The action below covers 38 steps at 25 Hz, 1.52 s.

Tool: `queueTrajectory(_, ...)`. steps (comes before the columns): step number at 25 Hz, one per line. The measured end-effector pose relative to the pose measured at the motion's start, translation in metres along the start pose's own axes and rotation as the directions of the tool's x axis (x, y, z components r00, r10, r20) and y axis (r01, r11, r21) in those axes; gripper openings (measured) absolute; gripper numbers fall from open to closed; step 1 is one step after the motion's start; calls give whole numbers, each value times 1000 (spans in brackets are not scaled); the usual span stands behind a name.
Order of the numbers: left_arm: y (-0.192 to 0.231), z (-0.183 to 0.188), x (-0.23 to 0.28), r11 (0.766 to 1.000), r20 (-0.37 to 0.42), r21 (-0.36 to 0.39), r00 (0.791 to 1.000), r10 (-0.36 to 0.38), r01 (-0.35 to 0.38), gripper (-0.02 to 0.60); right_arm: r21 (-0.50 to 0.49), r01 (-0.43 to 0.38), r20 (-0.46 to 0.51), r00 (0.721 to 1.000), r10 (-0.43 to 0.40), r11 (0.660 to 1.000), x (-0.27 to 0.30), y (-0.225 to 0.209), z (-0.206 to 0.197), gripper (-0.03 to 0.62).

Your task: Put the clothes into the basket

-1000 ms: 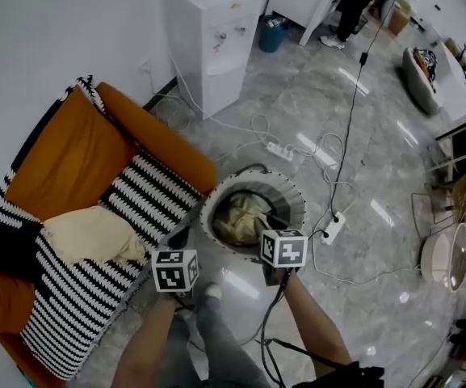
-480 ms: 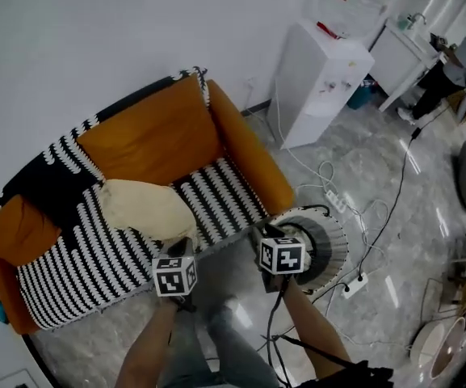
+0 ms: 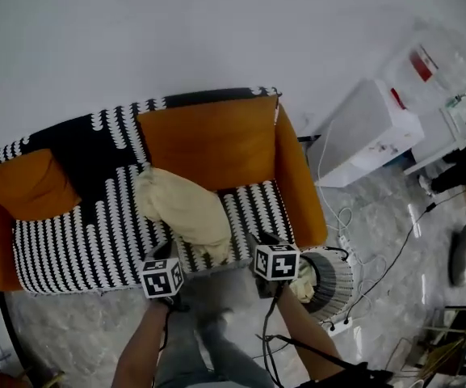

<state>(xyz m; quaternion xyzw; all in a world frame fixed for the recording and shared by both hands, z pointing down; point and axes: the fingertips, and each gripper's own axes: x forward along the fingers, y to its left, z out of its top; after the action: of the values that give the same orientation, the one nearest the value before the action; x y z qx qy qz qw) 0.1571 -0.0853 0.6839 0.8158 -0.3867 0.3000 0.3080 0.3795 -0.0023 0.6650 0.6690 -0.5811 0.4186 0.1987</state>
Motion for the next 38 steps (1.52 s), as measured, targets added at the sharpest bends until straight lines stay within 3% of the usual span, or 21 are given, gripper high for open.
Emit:
queueTrajectory(8,119,12,13,985,-17,-135,994,110,-111,3,-98,-69,-59,996,63,993,82,83,42,137)
queueTrajectory(16,196,20,33,954,-46,-249,986,162,-169,3,-143,-117,-145,985,96,983,163,137,63,137)
queueTrajectory(22,229,21,59,965,-78,-202,985,155,-168,3,-153,-122,-161,982,97,981,210,156,73,137)
queueTrajectory(29,251,13,87,947,-63,-269,984,166,-177,3,-177,-117,-209,975,78,977,241,155,52,137)
queueTrajectory(38,281,7,105,938,-76,-294,982,171,-186,3,-232,-169,-211,970,120,958,286,205,69,137)
